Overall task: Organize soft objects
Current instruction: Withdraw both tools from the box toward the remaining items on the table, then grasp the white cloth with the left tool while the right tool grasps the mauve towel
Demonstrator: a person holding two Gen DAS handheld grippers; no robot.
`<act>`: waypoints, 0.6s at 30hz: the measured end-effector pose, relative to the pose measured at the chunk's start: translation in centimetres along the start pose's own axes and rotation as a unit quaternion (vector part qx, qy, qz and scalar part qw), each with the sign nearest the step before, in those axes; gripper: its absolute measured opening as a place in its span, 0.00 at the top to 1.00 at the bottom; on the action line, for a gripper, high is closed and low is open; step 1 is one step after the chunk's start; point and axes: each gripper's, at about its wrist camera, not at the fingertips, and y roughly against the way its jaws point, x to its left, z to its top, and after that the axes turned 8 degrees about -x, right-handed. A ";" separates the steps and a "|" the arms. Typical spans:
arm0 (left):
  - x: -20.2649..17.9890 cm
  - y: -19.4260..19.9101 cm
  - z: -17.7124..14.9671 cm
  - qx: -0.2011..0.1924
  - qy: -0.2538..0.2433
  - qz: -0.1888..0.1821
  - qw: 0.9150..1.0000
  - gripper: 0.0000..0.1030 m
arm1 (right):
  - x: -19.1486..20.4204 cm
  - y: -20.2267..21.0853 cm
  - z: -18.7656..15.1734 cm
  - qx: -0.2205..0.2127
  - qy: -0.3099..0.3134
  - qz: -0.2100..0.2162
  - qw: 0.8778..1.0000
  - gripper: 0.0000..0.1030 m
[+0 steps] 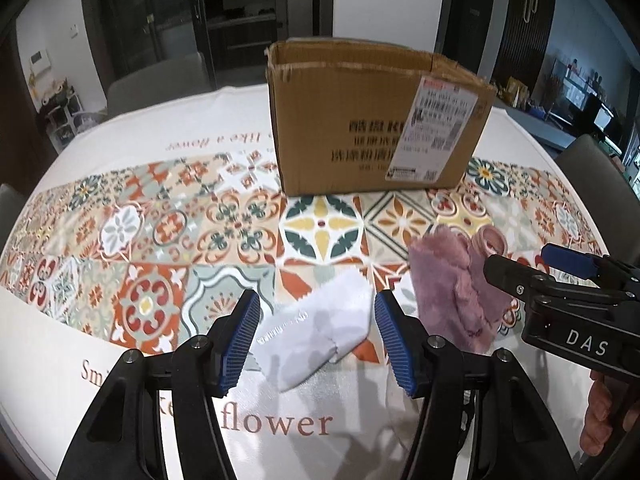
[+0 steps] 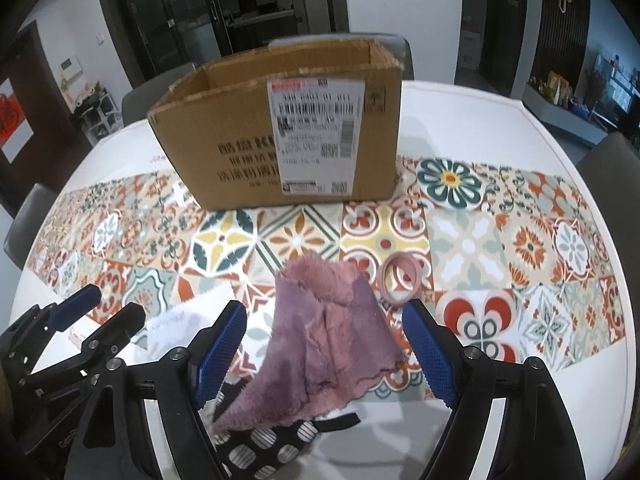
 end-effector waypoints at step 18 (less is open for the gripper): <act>0.2 -4.9 -2.8 0.084 0.039 -0.014 0.996 0.41 | -0.9 -4.5 -2.5 0.075 -0.014 -0.003 0.997 0.21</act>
